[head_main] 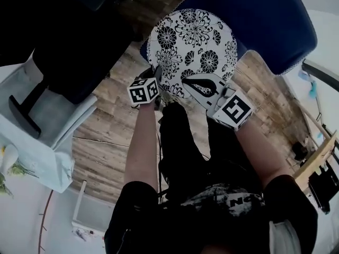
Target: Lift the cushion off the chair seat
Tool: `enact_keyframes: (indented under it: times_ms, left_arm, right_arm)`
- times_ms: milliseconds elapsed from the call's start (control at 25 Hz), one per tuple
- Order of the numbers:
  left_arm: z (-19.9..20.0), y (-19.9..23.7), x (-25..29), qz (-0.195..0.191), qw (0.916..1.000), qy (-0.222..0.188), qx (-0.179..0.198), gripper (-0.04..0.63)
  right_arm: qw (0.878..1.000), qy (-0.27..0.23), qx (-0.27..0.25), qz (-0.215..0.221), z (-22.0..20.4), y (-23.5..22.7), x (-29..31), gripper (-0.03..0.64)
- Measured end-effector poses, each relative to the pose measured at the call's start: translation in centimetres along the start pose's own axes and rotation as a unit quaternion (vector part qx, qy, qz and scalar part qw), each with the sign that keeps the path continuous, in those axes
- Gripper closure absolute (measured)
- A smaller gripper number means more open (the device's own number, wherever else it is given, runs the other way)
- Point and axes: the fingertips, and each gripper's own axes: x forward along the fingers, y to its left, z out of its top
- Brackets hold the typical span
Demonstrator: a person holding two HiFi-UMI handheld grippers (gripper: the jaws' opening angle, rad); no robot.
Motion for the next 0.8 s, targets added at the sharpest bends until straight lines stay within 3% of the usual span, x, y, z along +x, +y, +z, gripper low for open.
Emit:
enact_keyframes:
  times_ms: [480, 800]
  left_arm:
    - [4.2, -6.8, -4.8, -0.017, 0.9960, -0.032, 0.082, 0.572]
    - [7.6, -14.0, -9.2, -0.012, 0.9901, -0.065, 0.123, 0.574]
  right_arm:
    - [1.000, 0.010, -0.008, 0.024, 0.9, 0.4, -2.7, 0.600]
    - [0.999, -0.020, -0.018, 0.019, 4.2, 0.5, -6.4, 0.600]
